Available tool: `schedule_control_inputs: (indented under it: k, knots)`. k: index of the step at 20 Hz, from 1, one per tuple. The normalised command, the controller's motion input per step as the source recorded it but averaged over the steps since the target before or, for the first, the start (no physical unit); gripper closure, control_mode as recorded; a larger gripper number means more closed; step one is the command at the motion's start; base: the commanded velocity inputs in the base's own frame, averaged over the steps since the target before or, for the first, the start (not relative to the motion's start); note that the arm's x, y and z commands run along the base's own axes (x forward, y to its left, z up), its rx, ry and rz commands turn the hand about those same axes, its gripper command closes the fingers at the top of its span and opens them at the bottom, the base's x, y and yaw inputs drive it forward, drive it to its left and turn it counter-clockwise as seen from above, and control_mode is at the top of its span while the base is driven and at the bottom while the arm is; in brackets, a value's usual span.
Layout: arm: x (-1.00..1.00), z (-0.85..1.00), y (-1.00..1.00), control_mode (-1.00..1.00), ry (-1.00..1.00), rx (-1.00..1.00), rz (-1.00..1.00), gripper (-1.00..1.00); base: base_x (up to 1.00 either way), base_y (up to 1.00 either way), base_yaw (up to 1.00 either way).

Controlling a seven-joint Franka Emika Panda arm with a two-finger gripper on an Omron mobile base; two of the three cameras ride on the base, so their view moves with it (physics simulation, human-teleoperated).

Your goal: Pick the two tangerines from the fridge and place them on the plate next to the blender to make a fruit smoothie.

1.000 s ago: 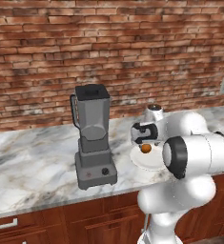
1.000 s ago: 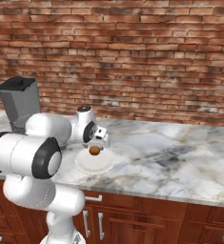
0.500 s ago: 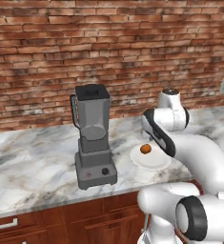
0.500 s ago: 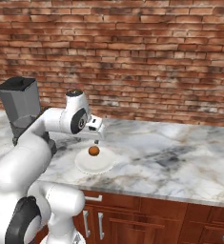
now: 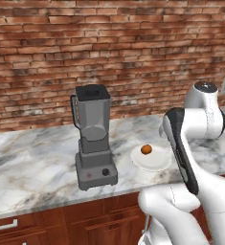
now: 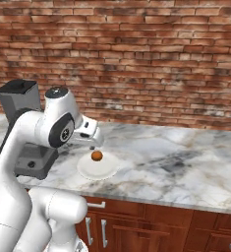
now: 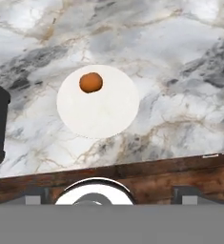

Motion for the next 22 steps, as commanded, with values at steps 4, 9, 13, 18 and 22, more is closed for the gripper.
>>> schedule_control_inputs:
  k: [4, 9, 13, 18, 22]
  knots:
    - [-0.87, 0.61, 0.0, -1.0, -0.33, 0.0, 0.01, -1.0, 0.0, 0.0, 0.0]
    - [-0.68, 0.36, 0.0, 1.0, -0.29, -0.03, 0.01, -1.0, -0.2, 0.0, 0.01]
    - [0.0, 0.0, 0.0, 1.0, 0.0, 0.0, 0.0, -1.0, -1.0, 0.02, 0.39]
    - [0.0, 0.0, 0.0, 1.0, 0.0, 0.0, 0.0, -1.0, -0.47, 0.09, 0.94]
    - [0.0, 0.0, 0.0, 1.0, 0.0, 0.0, 0.0, -1.0, -0.1, 0.0, 1.0]
